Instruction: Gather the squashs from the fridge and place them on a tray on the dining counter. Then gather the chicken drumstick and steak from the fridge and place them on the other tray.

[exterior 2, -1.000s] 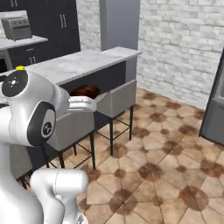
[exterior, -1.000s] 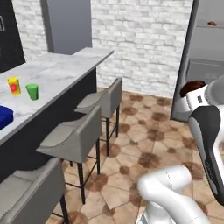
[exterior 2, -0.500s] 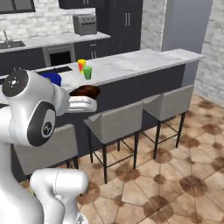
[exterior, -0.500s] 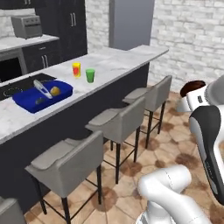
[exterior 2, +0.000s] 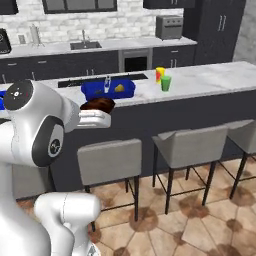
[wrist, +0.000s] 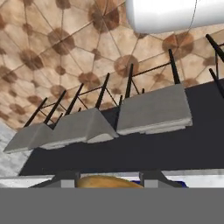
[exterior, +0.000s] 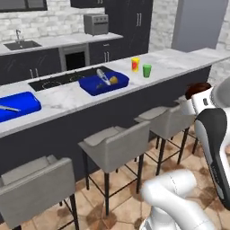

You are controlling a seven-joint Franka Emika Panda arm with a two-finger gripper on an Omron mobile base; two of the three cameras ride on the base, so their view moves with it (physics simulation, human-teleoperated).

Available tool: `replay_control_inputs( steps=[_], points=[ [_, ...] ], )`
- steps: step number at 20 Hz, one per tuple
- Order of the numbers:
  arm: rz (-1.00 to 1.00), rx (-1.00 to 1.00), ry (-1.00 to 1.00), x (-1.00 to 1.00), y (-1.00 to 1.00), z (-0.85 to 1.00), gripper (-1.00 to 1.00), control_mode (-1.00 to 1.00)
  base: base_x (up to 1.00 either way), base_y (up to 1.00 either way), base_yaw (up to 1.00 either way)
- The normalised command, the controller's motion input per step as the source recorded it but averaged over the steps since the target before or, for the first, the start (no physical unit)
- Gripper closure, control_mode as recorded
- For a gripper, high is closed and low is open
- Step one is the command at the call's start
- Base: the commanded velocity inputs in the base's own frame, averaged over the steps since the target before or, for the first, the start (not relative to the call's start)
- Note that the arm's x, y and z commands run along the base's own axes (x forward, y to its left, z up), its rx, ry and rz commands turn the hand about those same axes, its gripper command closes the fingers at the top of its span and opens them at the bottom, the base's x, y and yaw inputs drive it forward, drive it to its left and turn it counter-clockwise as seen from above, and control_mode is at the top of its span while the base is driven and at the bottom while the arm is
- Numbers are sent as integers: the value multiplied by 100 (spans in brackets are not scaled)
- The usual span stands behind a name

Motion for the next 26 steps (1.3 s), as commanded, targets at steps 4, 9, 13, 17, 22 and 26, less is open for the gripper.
replay_control_inputs(
  steps=[4, 9, 13, 17, 22, 26],
  points=[
    [0, 0, 0, 0, 0, 0, 100, 100, -48, 44, 46],
    [0, 0, 0, 0, 0, 0, 100, 100, -12, 49, 41],
    [0, 0, 0, 0, 0, 0, 100, 100, 17, 35, 35],
    [0, 0, 0, 0, 0, 0, 100, 100, 38, 23, 30],
    [0, 0, 0, 0, 0, 0, 100, 100, 47, 21, 25],
    [0, 0, 0, 0, 0, 0, 100, 100, 41, 38, 15]
  ],
)
